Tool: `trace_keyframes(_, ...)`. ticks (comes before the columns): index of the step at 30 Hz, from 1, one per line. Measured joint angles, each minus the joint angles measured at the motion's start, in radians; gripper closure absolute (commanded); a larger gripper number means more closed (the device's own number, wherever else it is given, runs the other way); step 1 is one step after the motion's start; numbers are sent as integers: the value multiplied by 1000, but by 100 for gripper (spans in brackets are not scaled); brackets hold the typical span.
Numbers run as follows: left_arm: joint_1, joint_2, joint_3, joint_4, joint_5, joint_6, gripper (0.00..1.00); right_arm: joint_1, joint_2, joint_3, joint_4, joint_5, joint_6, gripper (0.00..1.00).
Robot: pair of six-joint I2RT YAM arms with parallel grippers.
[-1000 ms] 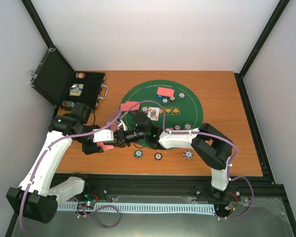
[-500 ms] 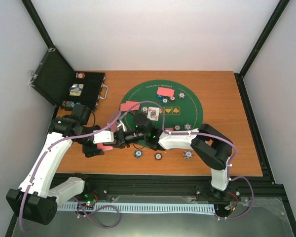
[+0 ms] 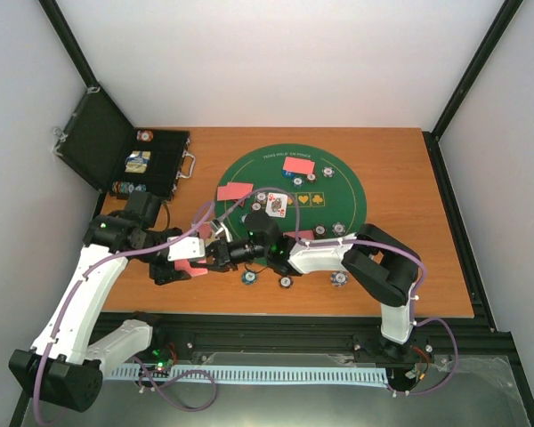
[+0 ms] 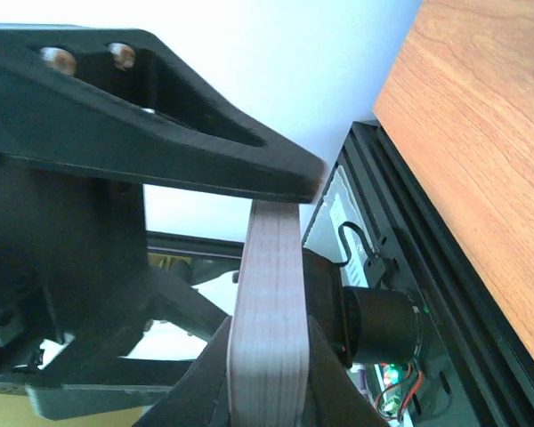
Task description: Distribute texas hold em gaming equipment
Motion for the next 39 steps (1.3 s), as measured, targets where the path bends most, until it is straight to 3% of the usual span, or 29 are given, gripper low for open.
trace_keyframes(22,5,-2,-2,-3,176,16,24,-37,-110,-106,71,-39,26,97)
trace_keyframes(33,5,-31,-2,46,180,12,25,-42,-120,-111,71,-38,39,97)
trace_keyframes(39,5,-34,-12,51,173,16,30,-42,-120,-111,71,-35,48,97)
